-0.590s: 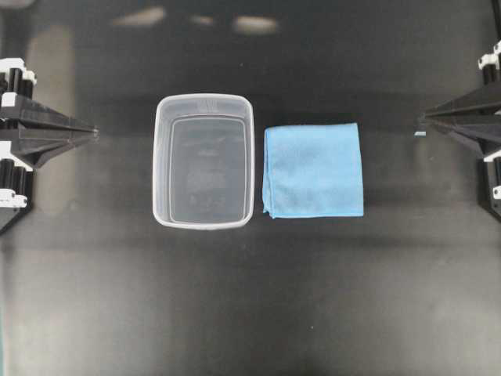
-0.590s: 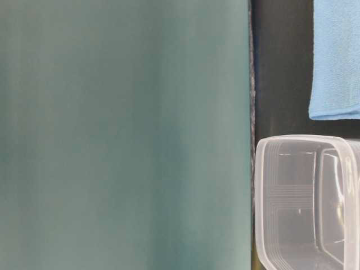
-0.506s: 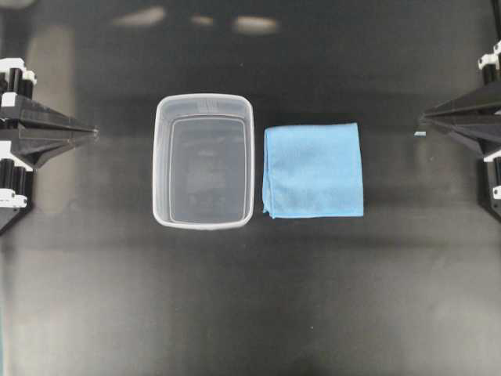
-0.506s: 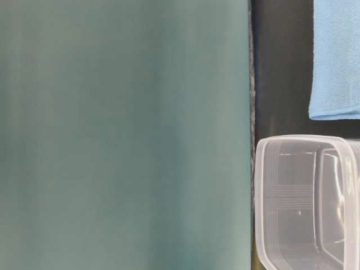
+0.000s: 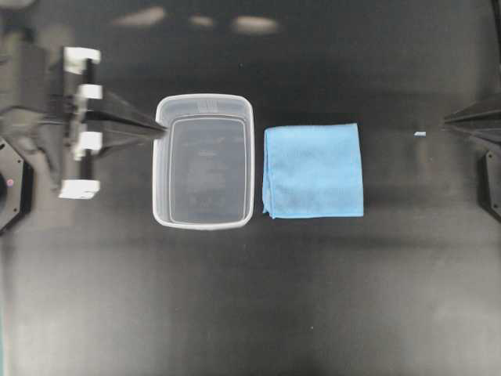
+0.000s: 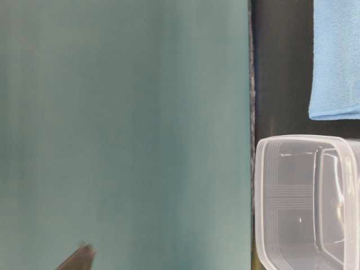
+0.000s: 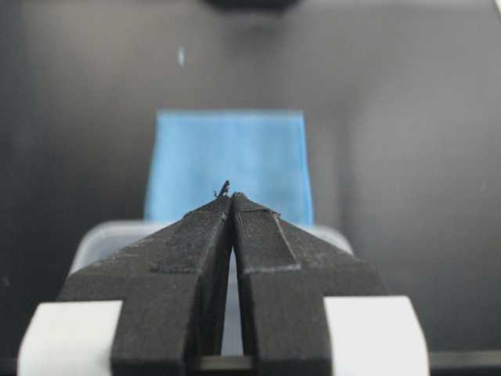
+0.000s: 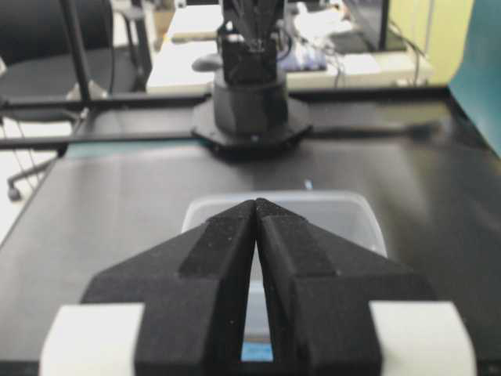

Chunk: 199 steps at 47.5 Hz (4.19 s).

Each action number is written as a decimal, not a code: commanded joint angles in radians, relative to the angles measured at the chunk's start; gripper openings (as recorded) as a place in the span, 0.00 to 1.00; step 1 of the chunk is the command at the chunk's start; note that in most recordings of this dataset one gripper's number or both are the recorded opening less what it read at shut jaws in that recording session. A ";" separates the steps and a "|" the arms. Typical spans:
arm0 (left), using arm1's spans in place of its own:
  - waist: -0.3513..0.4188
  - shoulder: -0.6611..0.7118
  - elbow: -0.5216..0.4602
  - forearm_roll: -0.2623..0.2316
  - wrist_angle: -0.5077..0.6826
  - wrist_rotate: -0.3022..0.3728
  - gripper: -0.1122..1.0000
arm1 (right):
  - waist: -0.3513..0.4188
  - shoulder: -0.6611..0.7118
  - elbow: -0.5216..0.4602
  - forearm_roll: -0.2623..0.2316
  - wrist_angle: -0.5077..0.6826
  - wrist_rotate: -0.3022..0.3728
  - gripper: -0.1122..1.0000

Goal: Place the blue towel into the container with the left arm.
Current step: 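Move the left gripper over the clear container toward the blue towel, then lower the left gripper onto the blue towel and pinch its center, then lift the pinched towel and carry it left over the container, then lower the towel into the container and release it from the left gripper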

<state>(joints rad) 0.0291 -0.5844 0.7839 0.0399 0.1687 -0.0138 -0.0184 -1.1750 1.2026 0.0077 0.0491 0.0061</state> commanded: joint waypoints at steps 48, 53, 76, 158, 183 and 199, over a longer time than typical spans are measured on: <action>0.029 0.956 -0.913 0.006 0.621 0.049 0.91 | -0.011 -0.164 0.014 0.006 0.110 0.124 0.81; 0.023 1.065 -1.017 0.006 0.684 0.080 0.91 | -0.011 -0.166 0.014 0.006 0.101 0.123 0.81; -0.008 1.279 -1.155 0.006 0.736 0.110 0.91 | -0.008 -0.166 0.014 0.006 0.100 0.126 0.81; 0.034 0.522 -0.604 0.006 0.816 0.115 0.15 | -0.008 -0.181 0.011 0.006 0.097 0.126 0.81; 0.040 0.522 -0.508 0.006 0.724 0.097 0.28 | -0.008 -0.179 0.015 0.005 0.081 0.127 0.81; 0.028 0.416 -0.462 0.005 0.549 0.075 0.90 | -0.008 -0.183 0.014 0.006 0.080 0.127 0.81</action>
<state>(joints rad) 0.0675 -0.0951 0.3298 0.0430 0.7501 0.0644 -0.0276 -1.3622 1.2272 0.0092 0.1381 0.1319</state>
